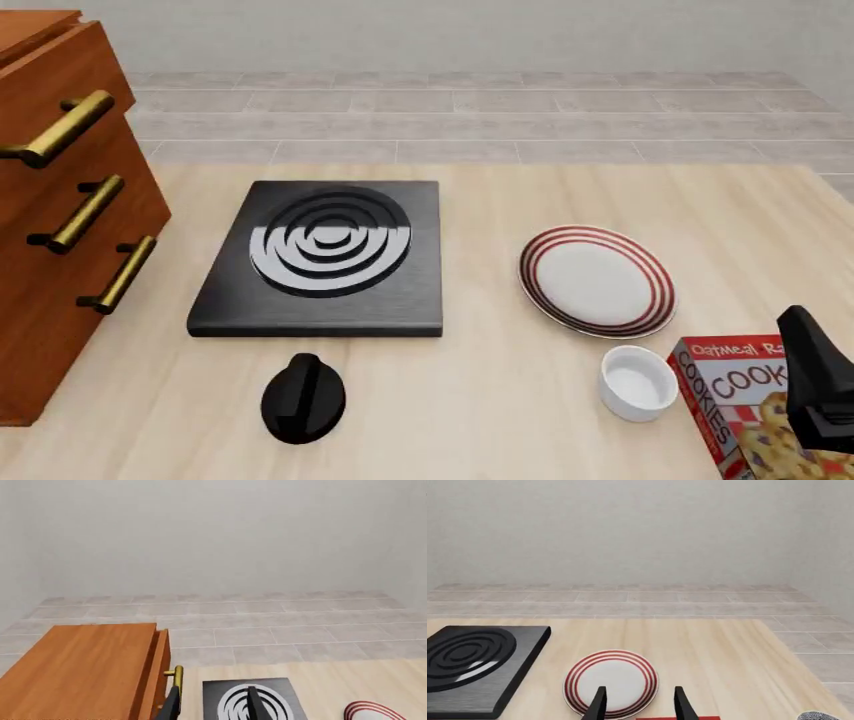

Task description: Pick the akita bowl in the top layer of the wooden cabinet and place it on the plate.

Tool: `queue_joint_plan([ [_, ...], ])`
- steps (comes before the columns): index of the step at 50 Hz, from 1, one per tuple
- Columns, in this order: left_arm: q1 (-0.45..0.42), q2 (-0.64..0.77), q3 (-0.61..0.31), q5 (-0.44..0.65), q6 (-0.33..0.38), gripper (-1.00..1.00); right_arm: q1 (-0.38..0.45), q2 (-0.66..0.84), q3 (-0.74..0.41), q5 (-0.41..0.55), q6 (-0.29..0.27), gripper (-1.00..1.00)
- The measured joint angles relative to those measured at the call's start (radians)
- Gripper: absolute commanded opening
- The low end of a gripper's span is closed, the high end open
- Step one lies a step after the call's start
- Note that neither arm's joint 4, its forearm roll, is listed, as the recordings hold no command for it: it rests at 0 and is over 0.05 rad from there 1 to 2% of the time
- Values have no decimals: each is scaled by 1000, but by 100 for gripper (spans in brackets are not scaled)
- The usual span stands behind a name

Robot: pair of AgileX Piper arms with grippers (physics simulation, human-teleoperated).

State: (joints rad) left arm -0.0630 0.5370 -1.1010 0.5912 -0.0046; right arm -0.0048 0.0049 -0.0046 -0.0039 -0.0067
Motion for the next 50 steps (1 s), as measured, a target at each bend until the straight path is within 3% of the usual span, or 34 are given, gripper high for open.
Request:
queue_joint_plan([
  [19,-1,102,-103,109,23,100,0,1,0,-1,-2,100],
  [50,71,201,-195,219,220,100,2,3,-1,-2,-7,100],
])
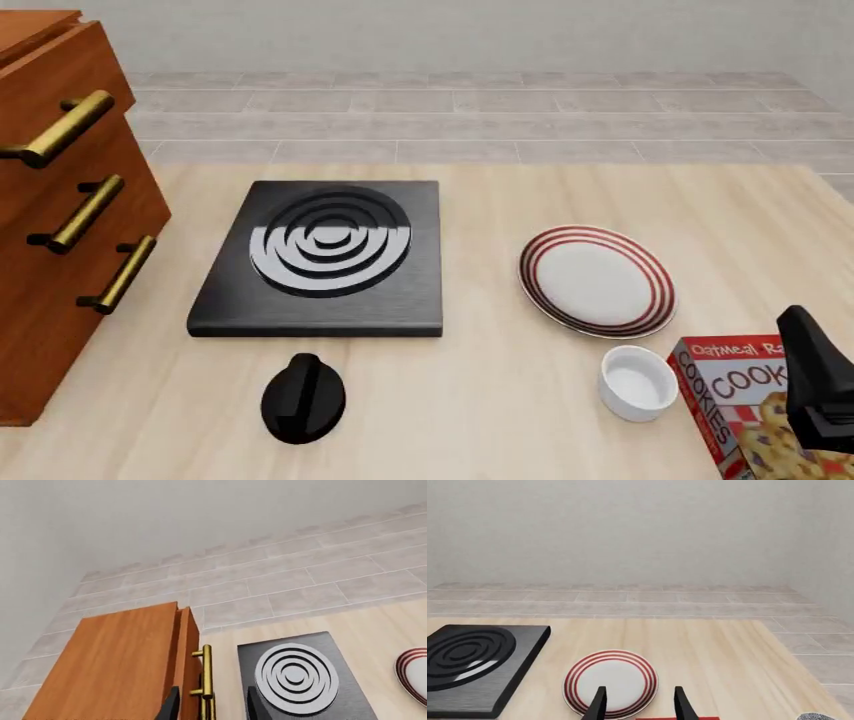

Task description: Pick the akita bowl in the top layer of the wooden cabinet and place it on the plate.

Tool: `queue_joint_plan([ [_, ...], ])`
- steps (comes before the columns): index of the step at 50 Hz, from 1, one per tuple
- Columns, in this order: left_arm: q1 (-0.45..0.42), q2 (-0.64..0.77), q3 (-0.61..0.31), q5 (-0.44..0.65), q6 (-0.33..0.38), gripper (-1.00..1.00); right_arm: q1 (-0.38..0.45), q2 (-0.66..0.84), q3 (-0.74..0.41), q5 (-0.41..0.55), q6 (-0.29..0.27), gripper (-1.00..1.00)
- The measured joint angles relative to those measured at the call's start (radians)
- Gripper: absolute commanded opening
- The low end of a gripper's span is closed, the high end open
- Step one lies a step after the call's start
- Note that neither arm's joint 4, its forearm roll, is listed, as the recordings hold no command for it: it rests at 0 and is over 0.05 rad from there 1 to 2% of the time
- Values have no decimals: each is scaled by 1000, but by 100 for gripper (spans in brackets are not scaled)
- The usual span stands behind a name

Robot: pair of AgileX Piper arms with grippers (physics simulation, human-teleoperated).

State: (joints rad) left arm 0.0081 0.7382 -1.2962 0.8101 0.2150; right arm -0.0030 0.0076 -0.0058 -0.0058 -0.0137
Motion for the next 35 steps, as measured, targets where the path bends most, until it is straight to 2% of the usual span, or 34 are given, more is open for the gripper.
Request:
queue_joint_plan([
  [35,52,79,11,56,134,100,1,0,0,1,-2,100],
])
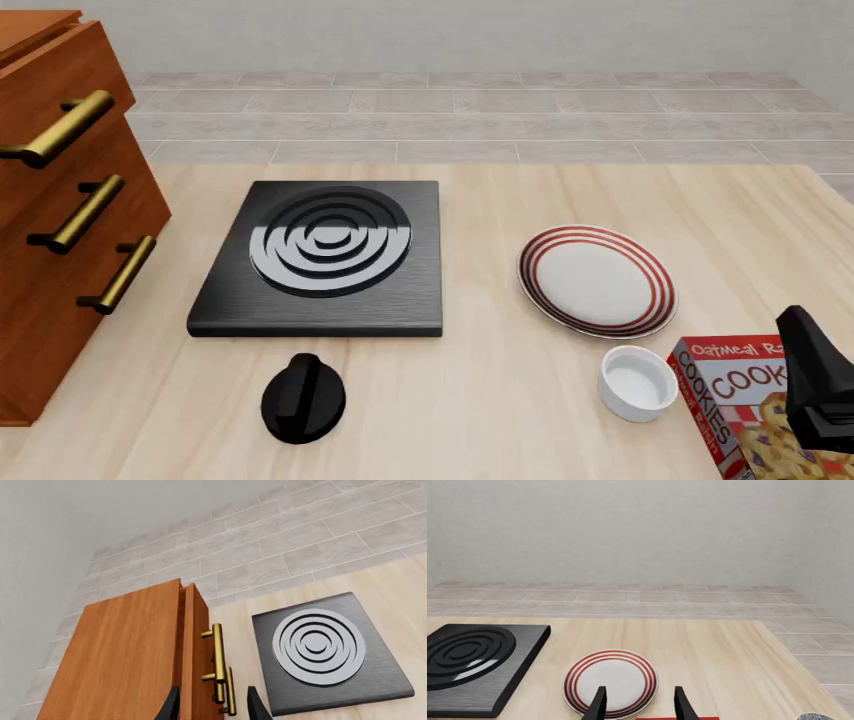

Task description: Pick the akita bowl in the top layer of the wooden cabinet and place it on the plate.

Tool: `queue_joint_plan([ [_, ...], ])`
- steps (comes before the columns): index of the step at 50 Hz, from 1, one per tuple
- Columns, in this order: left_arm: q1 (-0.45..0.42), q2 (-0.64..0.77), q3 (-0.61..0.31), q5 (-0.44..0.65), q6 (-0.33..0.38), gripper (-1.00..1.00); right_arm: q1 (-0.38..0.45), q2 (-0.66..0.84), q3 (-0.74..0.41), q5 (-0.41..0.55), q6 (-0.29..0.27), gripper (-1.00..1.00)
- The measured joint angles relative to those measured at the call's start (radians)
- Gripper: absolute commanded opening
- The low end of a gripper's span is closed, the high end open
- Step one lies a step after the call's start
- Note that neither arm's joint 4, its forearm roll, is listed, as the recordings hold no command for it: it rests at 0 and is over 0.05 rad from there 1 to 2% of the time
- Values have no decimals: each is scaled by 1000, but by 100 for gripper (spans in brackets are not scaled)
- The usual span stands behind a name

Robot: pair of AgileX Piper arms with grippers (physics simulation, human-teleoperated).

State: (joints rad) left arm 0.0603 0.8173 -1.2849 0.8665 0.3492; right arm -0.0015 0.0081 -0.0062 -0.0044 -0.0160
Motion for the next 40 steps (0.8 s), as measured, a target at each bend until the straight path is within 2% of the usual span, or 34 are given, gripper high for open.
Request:
queue_joint_plan([
  [40,66,114,21,25,9,100,-1,2,0,-2,1,100],
])
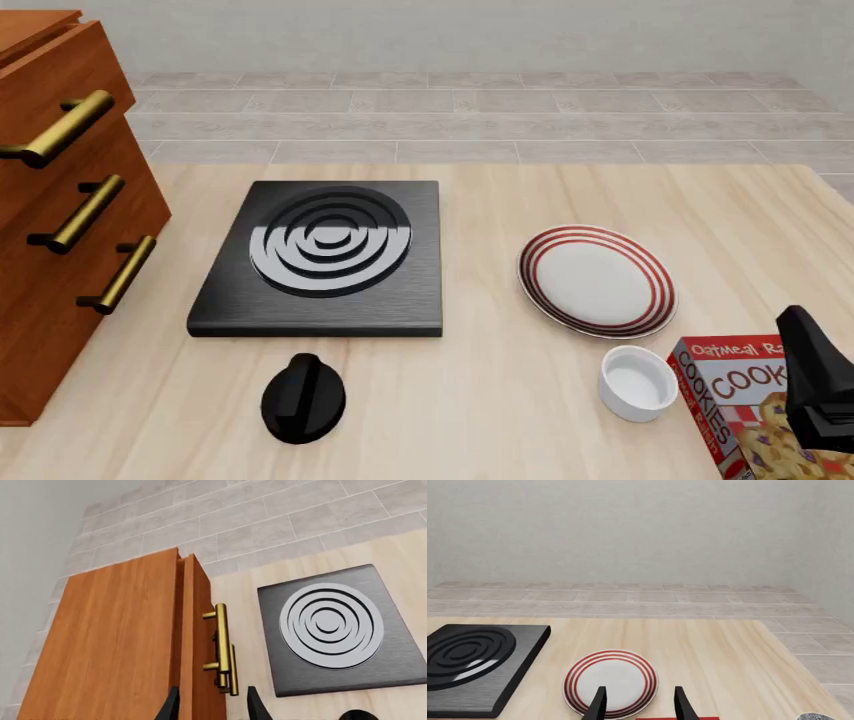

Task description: Pick the akita bowl in the top layer of the wooden cabinet and place it on the plate.

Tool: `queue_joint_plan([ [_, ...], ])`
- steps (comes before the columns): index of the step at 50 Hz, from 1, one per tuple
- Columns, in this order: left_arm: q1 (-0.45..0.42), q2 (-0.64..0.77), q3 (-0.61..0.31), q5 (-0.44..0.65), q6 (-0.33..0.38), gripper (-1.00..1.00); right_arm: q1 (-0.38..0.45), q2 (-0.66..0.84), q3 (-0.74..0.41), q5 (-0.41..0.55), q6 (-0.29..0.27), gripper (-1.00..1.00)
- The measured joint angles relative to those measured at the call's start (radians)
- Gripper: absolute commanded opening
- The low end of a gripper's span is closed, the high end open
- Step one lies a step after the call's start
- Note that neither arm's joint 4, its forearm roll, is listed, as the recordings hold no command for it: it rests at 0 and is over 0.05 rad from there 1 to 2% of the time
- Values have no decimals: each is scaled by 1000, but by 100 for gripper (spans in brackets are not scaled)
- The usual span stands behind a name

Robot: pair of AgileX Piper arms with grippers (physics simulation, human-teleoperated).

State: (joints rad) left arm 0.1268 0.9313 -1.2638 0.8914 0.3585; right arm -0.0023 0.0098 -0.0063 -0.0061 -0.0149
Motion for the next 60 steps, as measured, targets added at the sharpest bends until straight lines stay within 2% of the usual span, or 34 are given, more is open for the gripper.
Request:
queue_joint_plan([
  [20,42,23,51,-32,27,100,-1,-3,0,2,0,100],
  [60,86,26,174,-100,35,100,-1,-1,1,1,-2,100],
])
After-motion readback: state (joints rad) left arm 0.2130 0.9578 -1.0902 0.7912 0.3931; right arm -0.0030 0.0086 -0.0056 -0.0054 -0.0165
